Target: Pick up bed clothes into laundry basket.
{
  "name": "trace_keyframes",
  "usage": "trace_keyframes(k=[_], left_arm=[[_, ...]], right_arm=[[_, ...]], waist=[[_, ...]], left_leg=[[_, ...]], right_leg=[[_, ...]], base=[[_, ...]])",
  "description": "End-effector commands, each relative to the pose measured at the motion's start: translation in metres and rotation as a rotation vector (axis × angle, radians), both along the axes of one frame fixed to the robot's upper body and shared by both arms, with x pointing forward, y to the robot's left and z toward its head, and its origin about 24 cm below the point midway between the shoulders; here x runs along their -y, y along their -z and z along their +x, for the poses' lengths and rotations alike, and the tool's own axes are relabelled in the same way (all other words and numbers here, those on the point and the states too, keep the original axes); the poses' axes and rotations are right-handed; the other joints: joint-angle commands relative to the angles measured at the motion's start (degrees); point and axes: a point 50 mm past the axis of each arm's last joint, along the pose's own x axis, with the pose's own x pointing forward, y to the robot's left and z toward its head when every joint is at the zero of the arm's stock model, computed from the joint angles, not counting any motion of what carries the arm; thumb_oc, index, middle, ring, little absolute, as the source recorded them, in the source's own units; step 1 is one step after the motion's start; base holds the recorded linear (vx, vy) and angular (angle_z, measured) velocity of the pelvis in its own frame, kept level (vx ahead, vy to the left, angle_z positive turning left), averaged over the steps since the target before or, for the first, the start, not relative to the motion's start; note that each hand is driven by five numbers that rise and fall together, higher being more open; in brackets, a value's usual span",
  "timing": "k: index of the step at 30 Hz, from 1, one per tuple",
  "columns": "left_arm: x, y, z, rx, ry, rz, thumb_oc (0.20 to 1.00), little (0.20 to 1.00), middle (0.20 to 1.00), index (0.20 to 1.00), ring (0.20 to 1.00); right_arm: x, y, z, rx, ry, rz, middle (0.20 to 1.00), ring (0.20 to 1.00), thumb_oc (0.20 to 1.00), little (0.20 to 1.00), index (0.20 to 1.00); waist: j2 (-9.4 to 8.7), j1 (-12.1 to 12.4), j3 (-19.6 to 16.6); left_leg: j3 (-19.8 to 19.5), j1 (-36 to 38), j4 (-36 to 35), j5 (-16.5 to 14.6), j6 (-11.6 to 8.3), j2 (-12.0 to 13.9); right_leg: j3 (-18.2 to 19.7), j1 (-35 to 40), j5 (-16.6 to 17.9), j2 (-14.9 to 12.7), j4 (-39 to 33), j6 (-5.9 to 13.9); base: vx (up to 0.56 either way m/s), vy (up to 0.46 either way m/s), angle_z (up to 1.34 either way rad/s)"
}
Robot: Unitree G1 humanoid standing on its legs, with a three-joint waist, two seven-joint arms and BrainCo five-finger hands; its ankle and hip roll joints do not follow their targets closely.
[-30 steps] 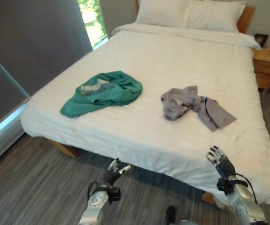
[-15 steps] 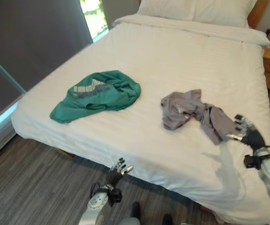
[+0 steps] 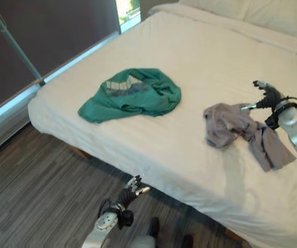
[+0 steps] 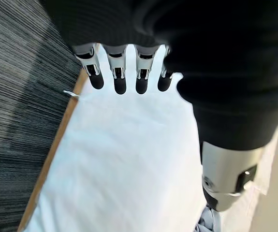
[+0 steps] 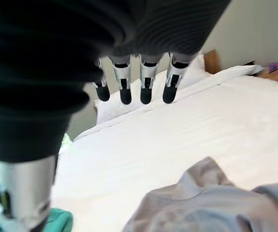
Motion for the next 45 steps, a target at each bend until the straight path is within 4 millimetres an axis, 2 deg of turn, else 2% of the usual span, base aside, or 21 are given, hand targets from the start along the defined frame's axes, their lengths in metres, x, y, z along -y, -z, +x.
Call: trace_keyframes(k=[1,7,11,15,17,18,19,20,24,26,27,28,31,33,34,35,36,41,42,44,45], left_arm=[[-0.002,-0.025,0.020,0.131,0.003,-0.012,1.000,1.000,1.000,1.000,1.000],[-0.008,-0.034,0.025,0.169,-0.012,0.022,1.000,1.000,1.000,1.000,1.000],[-0.006,-0.040,0.031,0.202,-0.023,0.016,1.000,1.000,1.000,1.000,1.000],[0.002,-0.045,0.039,0.231,-0.044,-0.008,1.000,1.000,1.000,1.000,1.000],[0.003,-0.046,0.041,0.234,-0.046,-0.011,1.000,1.000,1.000,1.000,1.000],[0.003,-0.048,0.046,0.250,-0.054,-0.010,1.000,1.000,1.000,1.000,1.000],[0.003,-0.050,0.048,0.261,-0.061,-0.009,1.000,1.000,1.000,1.000,1.000],[0.002,-0.052,0.052,0.273,-0.068,-0.007,1.000,1.000,1.000,1.000,1.000],[0.002,-0.061,0.058,0.318,-0.070,-0.001,1.000,1.000,1.000,1.000,1.000],[-0.002,-0.066,0.061,0.343,-0.075,0.020,1.000,1.000,1.000,1.000,1.000],[-0.006,-0.075,0.064,0.386,-0.082,0.050,1.000,1.000,1.000,1.000,1.000],[-0.009,-0.080,0.066,0.405,-0.087,0.063,1.000,1.000,1.000,1.000,1.000],[-0.016,-0.096,0.075,0.475,-0.092,0.103,1.000,1.000,1.000,1.000,1.000],[-0.020,-0.110,0.082,0.532,-0.082,0.141,1.000,1.000,1.000,1.000,1.000],[-0.024,-0.149,0.097,0.677,-0.030,0.233,1.000,1.000,1.000,1.000,1.000],[-0.024,-0.149,0.097,0.676,-0.026,0.233,1.000,1.000,1.000,1.000,1.000],[-0.023,-0.161,0.102,0.717,-0.004,0.261,1.000,1.000,1.000,1.000,1.000],[-0.025,-0.243,0.135,0.969,0.047,0.599,1.000,1.000,1.000,1.000,1.000],[-0.023,-0.269,0.147,1.036,0.023,0.680,1.000,1.000,1.000,1.000,1.000],[-0.038,-0.291,0.169,0.994,-0.085,0.775,1.000,1.000,1.000,1.000,1.000],[-0.048,-0.311,0.178,0.986,-0.157,0.924,1.000,1.000,1.000,1.000,1.000]], right_arm=[[0.012,-0.052,0.003,0.120,0.107,-0.163,1.000,1.000,1.000,1.000,1.000],[0.027,-0.052,0.001,0.074,0.233,-0.238,1.000,1.000,1.000,1.000,1.000],[0.037,-0.045,-0.004,0.074,0.280,-0.166,1.000,1.000,1.000,1.000,1.000],[0.043,0.001,-0.010,-0.042,0.306,-0.078,1.000,1.000,1.000,1.000,1.000],[0.041,0.013,-0.011,-0.074,0.300,-0.058,1.000,1.000,1.000,1.000,1.000],[0.038,0.048,-0.017,-0.177,0.290,-0.042,1.000,1.000,1.000,1.000,1.000],[0.034,0.055,-0.017,-0.191,0.276,-0.044,1.000,1.000,1.000,1.000,1.000],[0.032,0.066,-0.019,-0.224,0.257,-0.061,0.200,0.200,0.200,0.200,0.200],[0.024,0.073,-0.019,-0.197,0.200,-0.029,0.200,0.200,0.200,0.200,0.200],[0.007,0.064,-0.011,-0.123,0.119,0.002,0.200,0.200,0.200,0.200,0.200],[-0.012,0.055,-0.009,-0.013,0.016,0.088,0.200,0.200,0.200,0.200,0.200],[-0.022,0.053,-0.011,0.028,-0.043,0.114,0.200,0.200,0.200,0.200,0.200],[-0.036,0.070,-0.029,0.066,-0.131,0.215,0.200,0.200,0.200,0.200,0.200],[-0.036,0.081,-0.044,0.057,-0.163,0.253,0.200,0.200,0.200,0.200,0.200],[-0.036,0.097,-0.063,0.015,-0.199,0.286,0.200,0.200,0.200,0.200,0.200],[-0.036,0.098,-0.064,0.014,-0.196,0.288,0.200,0.200,0.200,0.200,0.200],[-0.034,0.102,-0.069,-0.004,-0.200,0.294,0.200,0.200,0.200,0.200,0.200],[-0.048,0.129,-0.094,-0.057,-0.232,0.432,0.200,0.200,0.200,0.200,0.200],[-0.051,0.138,-0.102,-0.089,-0.238,0.451,0.200,0.200,0.200,0.200,0.200],[-0.052,0.147,-0.112,-0.139,-0.242,0.434,0.200,0.200,0.200,0.200,0.200],[-0.051,0.151,-0.115,-0.155,-0.234,0.433,0.200,0.200,0.200,0.200,0.200]], waist=[[-0.82,1.29,3.71],[0.21,2.37,7.68],[0.75,2.92,9.82],[1.42,3.48,12.45],[1.46,3.55,12.76],[2.00,3.65,13.34],[2.07,3.45,13.39],[2.12,3.14,13.43],[2.20,2.09,13.21],[1.86,1.35,13.05],[1.46,0.30,12.92],[1.28,-0.37,12.69],[1.02,-1.73,11.67],[0.91,-2.23,10.87],[1.21,-3.25,9.47],[1.17,-3.12,9.49],[1.23,-3.55,8.95],[0.96,-5.65,6.64],[0.65,-6.33,6.01],[0.25,-8.04,5.18],[0.19,-8.45,5.06]], left_leg=[[-1.12,0.76,0.34,-1.60,-5.21,3.09],[-2.09,-3.82,0.34,-0.15,-5.49,2.62],[-2.83,-6.65,0.34,0.71,-5.66,2.50],[-3.35,-9.80,0.34,1.56,-5.98,2.64],[-3.36,-10.22,0.34,1.64,-5.98,2.66],[-3.55,-10.70,0.34,1.79,-5.95,2.50],[-3.54,-10.81,0.34,1.78,-5.92,2.49],[-3.41,-10.76,0.34,1.67,-5.84,2.33],[-2.98,-10.02,0.34,1.20,-5.64,2.02],[-2.54,-9.38,0.34,0.91,-5.56,2.00],[-1.99,-8.23,0.34,0.22,-5.46,2.01],[-1.70,-8.12,0.34,0.27,-5.39,2.04],[-1.08,-6.68,0.34,-0.45,-5.20,2.02],[-0.92,-5.65,0.34,-0.93,-5.15,1.99],[-0.95,-4.26,0.34,-1.51,-5.10,1.84],[-1.00,-4.16,0.34,-1.54,-5.10,1.82],[-0.89,-3.74,0.34,-1.74,-5.08,1.83],[-0.35,-1.70,0.34,-2.72,-5.01,2.09],[-0.08,-1.46,0.34,-2.89,-4.96,2.16],[0.47,-1.23,0.34,-3.03,-4.84,2.39],[0.58,-1.00,0.34,-3.37,-4.86,2.61]], right_leg=[[0.93,-1.67,4.52,-6.11,1.05,5.81],[0.75,-5.77,5.64,-5.97,0.75,5.69],[0.66,-8.60,6.28,-5.88,0.75,5.71],[0.77,-11.61,6.92,-5.59,0.75,5.87],[0.87,-12.02,7.00,-5.57,0.75,5.90],[0.88,-12.53,7.03,-5.76,0.75,6.08],[1.04,-12.68,7.12,-5.79,0.75,6.13],[1.13,-12.78,7.16,-5.90,0.75,6.20],[1.59,-12.45,7.31,-6.28,0.75,6.39],[2.00,-12.14,7.39,-6.32,0.75,6.45],[2.47,-11.55,7.28,-6.28,0.75,6.53],[2.68,-11.62,7.46,-6.33,0.75,6.55],[3.05,-10.61,7.11,-6.45,0.75,6.58],[3.02,-9.78,6.69,-6.54,0.75,6.57],[2.77,-8.44,5.94,-6.74,0.75,6.58],[2.70,-8.31,5.88,-6.75,0.75,6.58],[2.64,-7.93,5.67,-6.80,0.75,6.61],[2.88,-6.38,4.80,-6.77,0.75,6.87],[3.00,-6.22,4.65,-6.64,0.75,6.93],[3.33,-6.27,4.81,-6.30,0.75,7.14],[3.36,-6.02,4.49,-6.13,0.75,7.27]], base=[[-0.06,0.003,0.10],[-0.07,0.006,0.04],[-0.07,0.003,0.06],[-0.03,0.008,0.04],[-0.01,0.023,0.06],[-0.01,0.048,0.03],[0.01,0.065,0.03],[0.01,0.057,-0.02],[0.01,0.044,-0.10],[0.01,0.046,-0.10],[0.01,0.053,-0.06],[0.03,0.046,-0.02],[0.04,0.026,-0.20],[0.08,0.010,-0.16],[0.09,0.009,-0.08],[0.09,0.013,-0.01],[0.07,0.002,0.06],[0.05,0.002,-0.01],[0.00,0.000,0.00],[0.02,-0.037,-0.06],[0.00,-0.043,-0.26]])
